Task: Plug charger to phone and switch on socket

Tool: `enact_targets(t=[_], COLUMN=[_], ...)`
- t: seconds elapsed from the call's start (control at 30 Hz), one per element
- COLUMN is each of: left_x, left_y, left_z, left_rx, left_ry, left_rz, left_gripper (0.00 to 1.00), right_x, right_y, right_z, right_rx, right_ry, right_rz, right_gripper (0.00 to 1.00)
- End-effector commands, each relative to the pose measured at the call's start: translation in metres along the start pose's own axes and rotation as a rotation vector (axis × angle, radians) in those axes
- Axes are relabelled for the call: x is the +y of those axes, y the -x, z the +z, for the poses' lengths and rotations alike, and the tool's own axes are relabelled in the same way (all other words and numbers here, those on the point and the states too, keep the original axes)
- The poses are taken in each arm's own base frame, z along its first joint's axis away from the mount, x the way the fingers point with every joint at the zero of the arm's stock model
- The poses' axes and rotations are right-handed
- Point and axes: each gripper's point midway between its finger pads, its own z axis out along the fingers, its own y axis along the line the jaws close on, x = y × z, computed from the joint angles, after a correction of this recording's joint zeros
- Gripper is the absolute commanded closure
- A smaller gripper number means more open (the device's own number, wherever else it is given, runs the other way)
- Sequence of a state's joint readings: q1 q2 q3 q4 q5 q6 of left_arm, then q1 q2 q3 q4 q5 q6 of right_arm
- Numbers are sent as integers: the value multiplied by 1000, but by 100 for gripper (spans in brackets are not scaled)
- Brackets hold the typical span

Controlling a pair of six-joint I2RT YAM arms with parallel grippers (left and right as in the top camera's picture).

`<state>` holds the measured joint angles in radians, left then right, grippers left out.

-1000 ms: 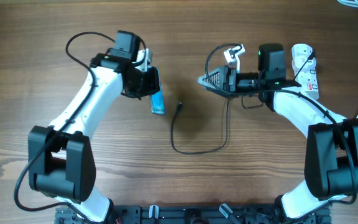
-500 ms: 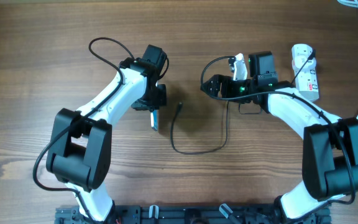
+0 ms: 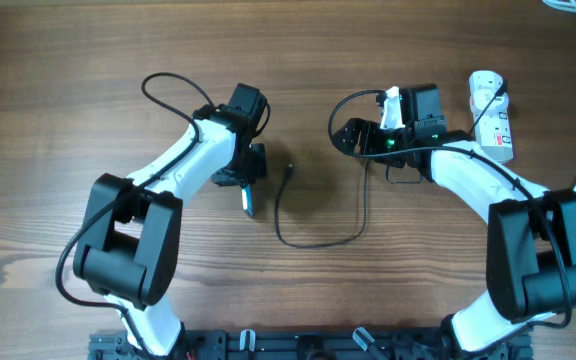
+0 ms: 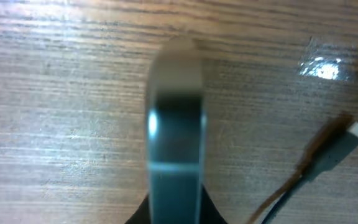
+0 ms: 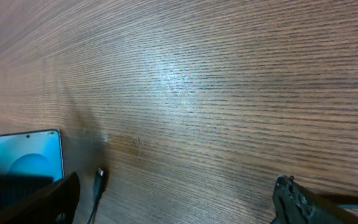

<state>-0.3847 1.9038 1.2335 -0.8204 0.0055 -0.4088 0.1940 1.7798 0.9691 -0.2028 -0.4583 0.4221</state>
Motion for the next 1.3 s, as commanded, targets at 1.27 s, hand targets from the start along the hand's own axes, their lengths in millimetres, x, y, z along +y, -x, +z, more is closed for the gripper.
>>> enact_targets(t=[1.27], left_x=[-19], left_y=[78], left_z=[-103], left_rx=[-167], left_ry=[-1052], left_rz=[28], left_gripper=[96], right_x=[51], right_y=[-81], right_z=[40], right_rx=[66], right_ry=[-222], right_rz=[82], right_gripper=[14])
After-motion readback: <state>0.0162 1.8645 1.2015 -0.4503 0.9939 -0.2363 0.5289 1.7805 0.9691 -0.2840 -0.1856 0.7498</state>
